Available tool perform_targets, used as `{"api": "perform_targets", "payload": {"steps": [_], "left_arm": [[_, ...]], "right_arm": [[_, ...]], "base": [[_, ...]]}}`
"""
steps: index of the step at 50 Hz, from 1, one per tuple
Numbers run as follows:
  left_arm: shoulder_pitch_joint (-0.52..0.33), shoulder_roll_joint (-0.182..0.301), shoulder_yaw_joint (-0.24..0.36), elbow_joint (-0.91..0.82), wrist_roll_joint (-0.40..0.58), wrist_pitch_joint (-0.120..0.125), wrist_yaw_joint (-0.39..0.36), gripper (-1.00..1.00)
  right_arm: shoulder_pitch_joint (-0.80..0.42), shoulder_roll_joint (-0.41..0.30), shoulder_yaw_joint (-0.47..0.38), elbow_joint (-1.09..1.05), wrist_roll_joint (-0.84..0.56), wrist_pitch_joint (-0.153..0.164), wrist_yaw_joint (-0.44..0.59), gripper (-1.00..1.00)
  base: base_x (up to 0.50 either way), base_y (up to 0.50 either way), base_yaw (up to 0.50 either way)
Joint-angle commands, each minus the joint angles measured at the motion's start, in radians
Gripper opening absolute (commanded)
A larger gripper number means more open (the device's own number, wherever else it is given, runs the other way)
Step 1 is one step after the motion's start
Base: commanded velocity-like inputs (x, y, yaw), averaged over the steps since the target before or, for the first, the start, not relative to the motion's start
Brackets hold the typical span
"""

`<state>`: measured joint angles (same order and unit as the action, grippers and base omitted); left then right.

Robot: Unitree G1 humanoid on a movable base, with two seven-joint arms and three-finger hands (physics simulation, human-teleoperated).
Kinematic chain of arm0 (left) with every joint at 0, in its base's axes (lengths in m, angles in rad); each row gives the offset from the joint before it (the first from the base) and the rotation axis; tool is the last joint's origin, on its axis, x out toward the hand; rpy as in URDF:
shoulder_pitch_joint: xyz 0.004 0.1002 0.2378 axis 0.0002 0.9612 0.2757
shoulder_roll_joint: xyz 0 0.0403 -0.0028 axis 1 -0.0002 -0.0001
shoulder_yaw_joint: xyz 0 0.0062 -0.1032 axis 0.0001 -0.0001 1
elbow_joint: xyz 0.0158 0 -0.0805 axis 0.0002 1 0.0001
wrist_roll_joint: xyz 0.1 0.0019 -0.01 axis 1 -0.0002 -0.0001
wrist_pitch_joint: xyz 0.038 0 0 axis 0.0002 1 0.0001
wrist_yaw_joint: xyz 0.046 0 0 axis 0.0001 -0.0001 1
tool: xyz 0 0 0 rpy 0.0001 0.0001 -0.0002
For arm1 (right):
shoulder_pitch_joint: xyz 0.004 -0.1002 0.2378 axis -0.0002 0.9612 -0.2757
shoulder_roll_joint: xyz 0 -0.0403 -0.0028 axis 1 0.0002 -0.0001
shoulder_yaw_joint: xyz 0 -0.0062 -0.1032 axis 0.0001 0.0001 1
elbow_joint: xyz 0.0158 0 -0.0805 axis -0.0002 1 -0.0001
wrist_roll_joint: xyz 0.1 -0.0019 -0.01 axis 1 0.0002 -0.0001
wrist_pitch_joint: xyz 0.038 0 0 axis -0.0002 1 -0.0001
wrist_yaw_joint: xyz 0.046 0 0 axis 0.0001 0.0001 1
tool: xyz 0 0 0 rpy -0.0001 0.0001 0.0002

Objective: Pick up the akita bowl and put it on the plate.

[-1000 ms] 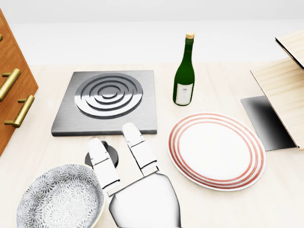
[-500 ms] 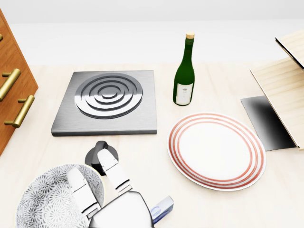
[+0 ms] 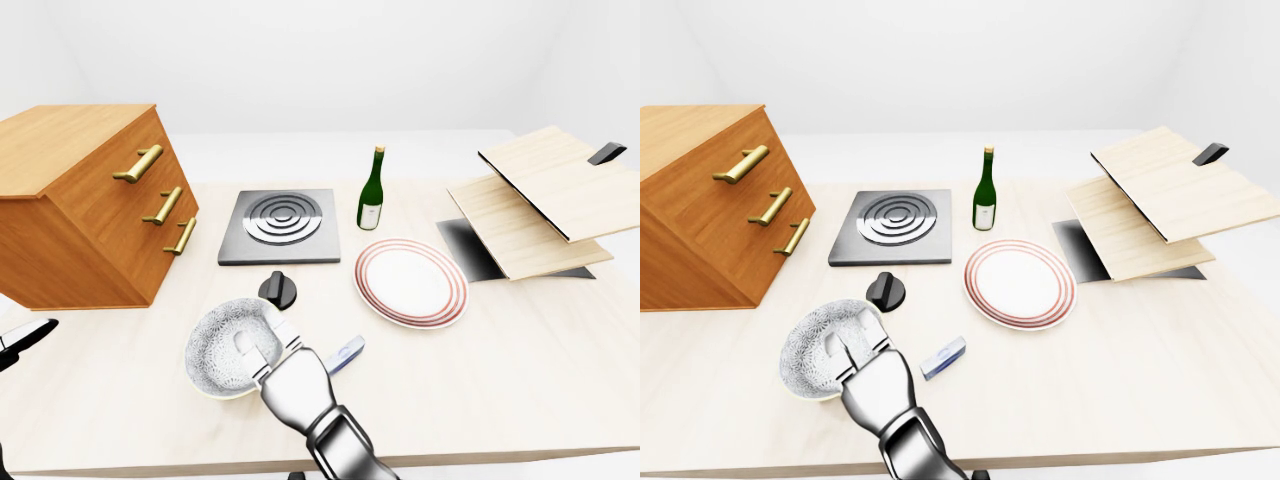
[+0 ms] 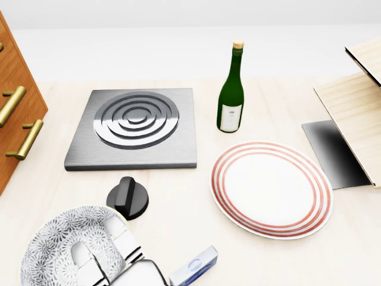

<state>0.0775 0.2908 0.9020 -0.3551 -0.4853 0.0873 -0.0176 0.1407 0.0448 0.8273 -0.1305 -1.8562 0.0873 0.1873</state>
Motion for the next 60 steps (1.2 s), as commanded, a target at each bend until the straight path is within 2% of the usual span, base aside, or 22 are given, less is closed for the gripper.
{"api": "perform_targets", "payload": {"steps": [1, 28, 44, 60], "left_arm": [[0.000, -0.001, 0.000, 0.001, 0.001, 0.000, -0.002, 1.00], [-0.002, 0.002, -0.005, 0.006, 0.002, 0.000, -0.005, 1.00], [-0.001, 0.001, -0.005, 0.002, 0.002, 0.000, -0.006, 1.00], [-0.002, -0.002, -0.011, 0.008, 0.006, 0.000, -0.009, 1.00]], "right_arm": [[-0.016, 0.028, 0.020, 0.082, -0.003, 0.000, -0.005, 1.00], [-0.085, 0.123, -0.018, 0.281, 0.056, 0.000, -0.028, 1.00], [-0.145, 0.169, -0.089, 0.373, 0.064, 0.000, -0.034, 1.00], [-0.194, 0.213, -0.129, 0.517, 0.055, 0.000, -0.106, 1.00]], "base": [[0.00, 0.00, 0.00], [0.00, 0.00, 0.00], [0.00, 0.00, 0.00], [0.00, 0.00, 0.00]]}}
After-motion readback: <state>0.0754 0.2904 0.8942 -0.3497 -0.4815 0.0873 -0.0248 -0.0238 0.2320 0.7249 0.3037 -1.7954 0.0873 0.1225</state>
